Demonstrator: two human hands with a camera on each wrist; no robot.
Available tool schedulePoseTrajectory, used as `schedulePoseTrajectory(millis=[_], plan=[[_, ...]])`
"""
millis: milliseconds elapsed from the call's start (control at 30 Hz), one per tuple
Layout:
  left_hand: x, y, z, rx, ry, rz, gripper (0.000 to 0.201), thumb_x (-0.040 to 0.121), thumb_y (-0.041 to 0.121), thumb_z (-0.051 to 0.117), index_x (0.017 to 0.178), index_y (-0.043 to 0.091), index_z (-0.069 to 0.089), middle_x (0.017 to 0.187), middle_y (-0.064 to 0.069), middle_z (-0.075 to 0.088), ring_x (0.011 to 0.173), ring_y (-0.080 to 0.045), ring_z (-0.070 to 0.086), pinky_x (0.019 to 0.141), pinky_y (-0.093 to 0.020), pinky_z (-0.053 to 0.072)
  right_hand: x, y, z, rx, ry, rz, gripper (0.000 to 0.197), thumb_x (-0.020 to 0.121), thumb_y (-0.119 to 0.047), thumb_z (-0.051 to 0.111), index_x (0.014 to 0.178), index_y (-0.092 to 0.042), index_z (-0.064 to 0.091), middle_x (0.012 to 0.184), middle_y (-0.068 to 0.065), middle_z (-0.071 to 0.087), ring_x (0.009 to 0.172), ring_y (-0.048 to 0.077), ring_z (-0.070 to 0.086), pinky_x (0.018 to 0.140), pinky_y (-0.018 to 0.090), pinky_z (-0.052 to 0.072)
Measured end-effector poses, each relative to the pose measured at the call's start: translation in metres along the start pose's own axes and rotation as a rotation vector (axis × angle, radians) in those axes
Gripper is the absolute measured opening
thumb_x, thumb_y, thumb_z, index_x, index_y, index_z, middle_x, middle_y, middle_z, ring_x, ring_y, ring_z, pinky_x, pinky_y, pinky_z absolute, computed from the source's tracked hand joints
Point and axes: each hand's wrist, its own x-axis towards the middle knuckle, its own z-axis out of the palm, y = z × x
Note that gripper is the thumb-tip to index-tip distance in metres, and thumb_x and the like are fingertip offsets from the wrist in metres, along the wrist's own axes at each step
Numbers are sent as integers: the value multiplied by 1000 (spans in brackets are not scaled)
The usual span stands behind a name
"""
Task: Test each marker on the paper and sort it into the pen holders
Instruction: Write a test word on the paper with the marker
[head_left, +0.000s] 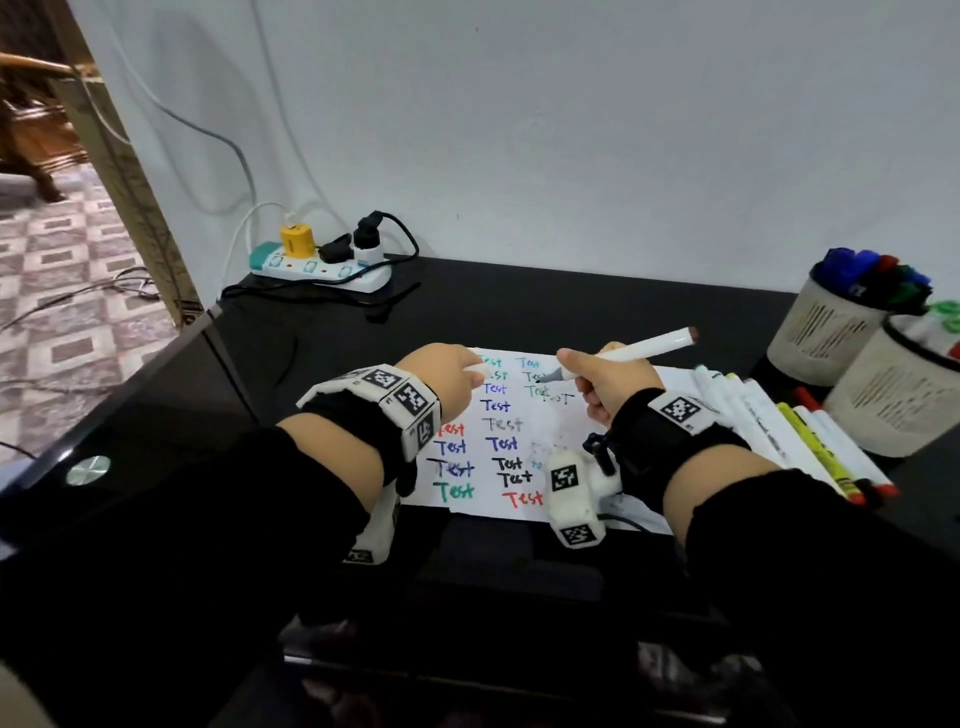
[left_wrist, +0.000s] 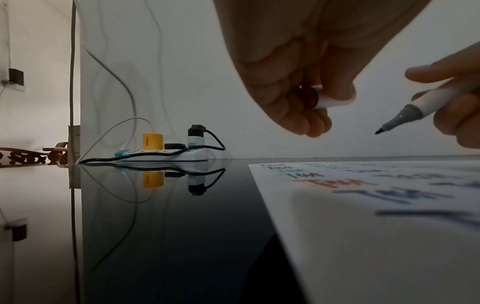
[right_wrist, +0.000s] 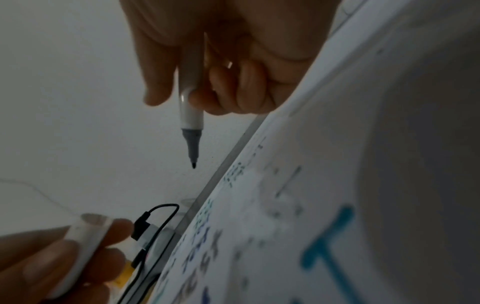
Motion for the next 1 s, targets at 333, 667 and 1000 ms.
schedulePoseTrajectory(millis=[333, 667, 1000], plan=[[-3, 2, 1, 14, -6, -1, 40, 100, 27, 39, 139, 18, 42, 134, -5, 51, 119, -22, 50, 95, -30, 39, 4, 12, -1, -233, -8, -84, 37, 87, -30, 64, 66, -17, 36, 54, 0, 49, 46, 13, 38, 47, 25, 32], [-4, 3, 2, 31, -17, -12, 40, 100, 26, 39, 139, 18, 42, 133, -5, 52, 119, -22, 50, 95, -29, 39, 3, 14, -1, -224, 54, -117, 37, 85, -21, 63, 64, -16, 34, 58, 2, 45, 53, 15, 39, 55, 30, 35], [-4, 3, 1, 30, -18, -6, 40, 100, 27, 39, 139, 18, 43, 133, -4, 53, 119, -20, 51, 92, -28, 39, 1, 18, -2, -175, 34, -121, 40, 84, -14, 63, 61, -17, 30, 58, 4, 38, 52, 15, 35, 51, 27, 30]])
